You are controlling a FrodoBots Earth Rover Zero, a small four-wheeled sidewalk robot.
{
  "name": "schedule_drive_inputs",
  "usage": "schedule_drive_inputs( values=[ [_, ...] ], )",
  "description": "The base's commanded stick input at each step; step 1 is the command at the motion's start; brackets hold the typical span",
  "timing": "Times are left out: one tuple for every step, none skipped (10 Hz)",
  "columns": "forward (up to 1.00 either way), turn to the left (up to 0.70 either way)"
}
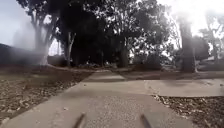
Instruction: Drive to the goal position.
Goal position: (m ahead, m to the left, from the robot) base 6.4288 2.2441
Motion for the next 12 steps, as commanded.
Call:
schedule_drive_inputs(
  values=[
    [0.7, 0.0],
    [0.7, 0.0],
    [0.7, 0.0],
    [0.7, 0.0],
    [0.7, 0.0],
    [0.7, 0.0],
    [0.7, 0.0],
    [0.7, 0.0],
    [0.7, 0.0],
    [0.7, 0.0],
    [0.7, 0.0],
    [0.7, 0.0]
  ],
)
